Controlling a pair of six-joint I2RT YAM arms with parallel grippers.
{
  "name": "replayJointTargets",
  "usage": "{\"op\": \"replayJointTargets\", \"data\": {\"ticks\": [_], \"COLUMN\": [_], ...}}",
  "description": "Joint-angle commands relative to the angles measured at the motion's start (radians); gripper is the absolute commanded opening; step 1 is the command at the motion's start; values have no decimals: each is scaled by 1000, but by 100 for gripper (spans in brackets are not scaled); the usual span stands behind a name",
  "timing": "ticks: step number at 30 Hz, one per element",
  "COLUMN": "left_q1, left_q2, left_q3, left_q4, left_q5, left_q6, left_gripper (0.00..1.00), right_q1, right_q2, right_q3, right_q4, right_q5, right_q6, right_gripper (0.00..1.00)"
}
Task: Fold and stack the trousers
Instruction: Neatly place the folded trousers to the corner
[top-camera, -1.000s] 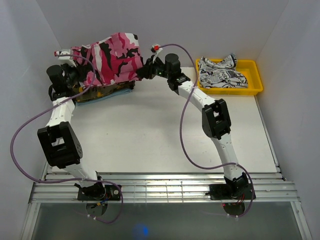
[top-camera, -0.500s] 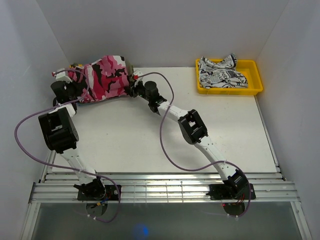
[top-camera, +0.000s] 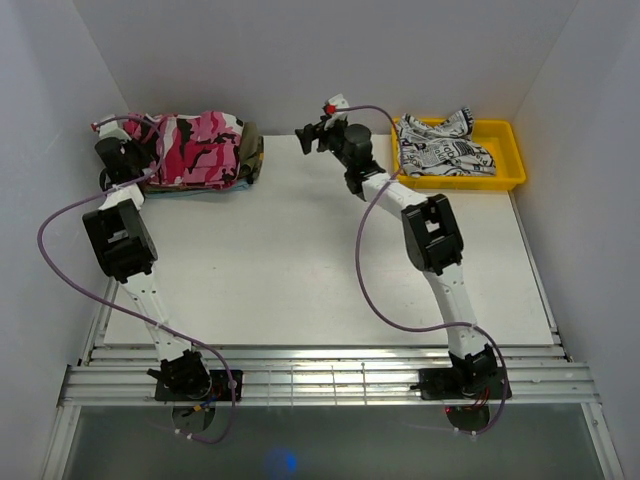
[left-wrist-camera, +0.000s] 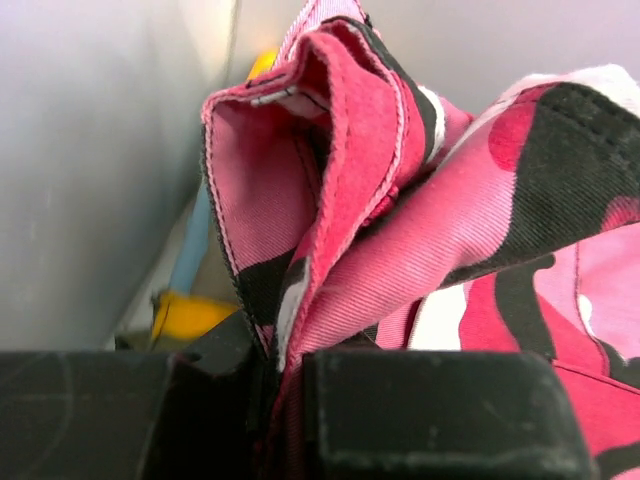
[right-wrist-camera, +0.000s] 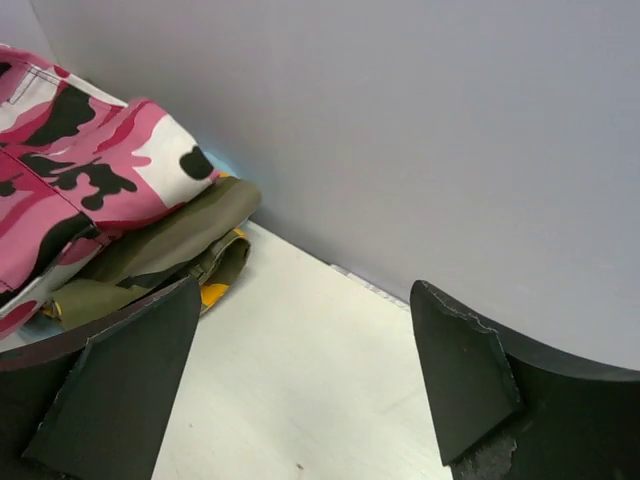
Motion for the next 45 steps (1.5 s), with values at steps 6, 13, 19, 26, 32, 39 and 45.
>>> {"op": "replayJointTargets", "data": {"ticks": [6,13,19,26,32,39,45], "left_q1": [14,16,19,19,-13,-208,-320], "left_q2": [31,181,-50,-277,-291,-351,-275], "left_q3": [189,374,249,232,283,41,34], "left_q4": [69,-106,-103,-334,-764,-754,-738], "left_q5": [114,8,-18,144,460,229,100], "left_q6": [124,173,250,429,540,580,517], "left_gripper": [8,92,98,98,98,98,98], "right_q1": [-23,-35,-52,-98,-173,-255,-310], "right_q2": [-329,-394,-492,-616,-684,-760,-825], "right_q3": [-254,-290,-336,-405,-460,-573,-714], "right_q4": [-74,-243,-392,-557,-676,-822,-815], "right_q5": [-227,-303,-353,-375,-384,-398,-429], "right_q6": [5,-1,-62,-113,-137,-139,-113], "right_gripper": [90,90,90,90,90,90,90]}}
